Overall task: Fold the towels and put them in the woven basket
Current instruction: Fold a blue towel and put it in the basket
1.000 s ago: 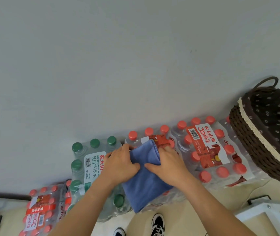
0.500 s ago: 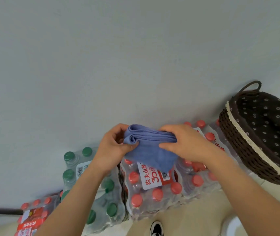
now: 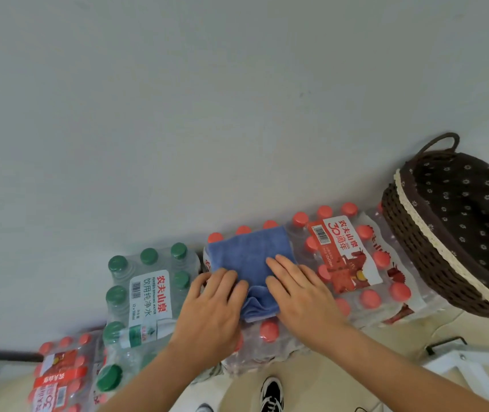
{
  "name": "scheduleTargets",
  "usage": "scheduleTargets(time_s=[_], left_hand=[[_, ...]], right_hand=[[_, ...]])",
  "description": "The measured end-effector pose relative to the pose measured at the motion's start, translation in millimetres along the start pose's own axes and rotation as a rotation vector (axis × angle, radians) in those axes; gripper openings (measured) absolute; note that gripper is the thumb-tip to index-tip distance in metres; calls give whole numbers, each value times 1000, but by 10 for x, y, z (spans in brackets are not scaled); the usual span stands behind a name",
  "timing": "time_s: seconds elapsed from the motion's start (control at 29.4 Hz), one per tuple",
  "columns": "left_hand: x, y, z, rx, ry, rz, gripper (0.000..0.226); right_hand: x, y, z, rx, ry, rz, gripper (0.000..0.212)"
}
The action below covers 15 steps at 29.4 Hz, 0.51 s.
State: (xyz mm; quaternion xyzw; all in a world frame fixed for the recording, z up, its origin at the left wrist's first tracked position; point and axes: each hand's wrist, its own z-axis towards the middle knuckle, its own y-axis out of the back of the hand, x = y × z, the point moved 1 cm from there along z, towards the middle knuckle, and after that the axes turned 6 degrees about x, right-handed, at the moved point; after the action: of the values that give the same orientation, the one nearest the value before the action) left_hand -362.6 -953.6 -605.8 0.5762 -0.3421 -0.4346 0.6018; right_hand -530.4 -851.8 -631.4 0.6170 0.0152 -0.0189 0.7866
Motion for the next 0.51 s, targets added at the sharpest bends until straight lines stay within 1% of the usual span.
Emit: scheduleTargets(time_s=[0.07, 0.17, 0.31, 0.41, 0.51], left_hand=[[-30, -20, 8, -21, -36, 50, 43], [-69, -71, 53, -23, -80, 117, 40], [-56, -155, 130, -14, -60, 129, 33], [-7, -92, 130, 34, -87, 20, 26], [44, 117, 7, 176, -78, -189, 20]], right_hand=[[31, 21, 26, 6, 49, 0, 33], [22, -8, 59, 37, 96, 1, 42], [-6, -59, 86, 93, 134, -16, 42], [-64, 64, 138, 119, 186, 15, 38], [-74, 287, 119, 214, 255, 126, 21]])
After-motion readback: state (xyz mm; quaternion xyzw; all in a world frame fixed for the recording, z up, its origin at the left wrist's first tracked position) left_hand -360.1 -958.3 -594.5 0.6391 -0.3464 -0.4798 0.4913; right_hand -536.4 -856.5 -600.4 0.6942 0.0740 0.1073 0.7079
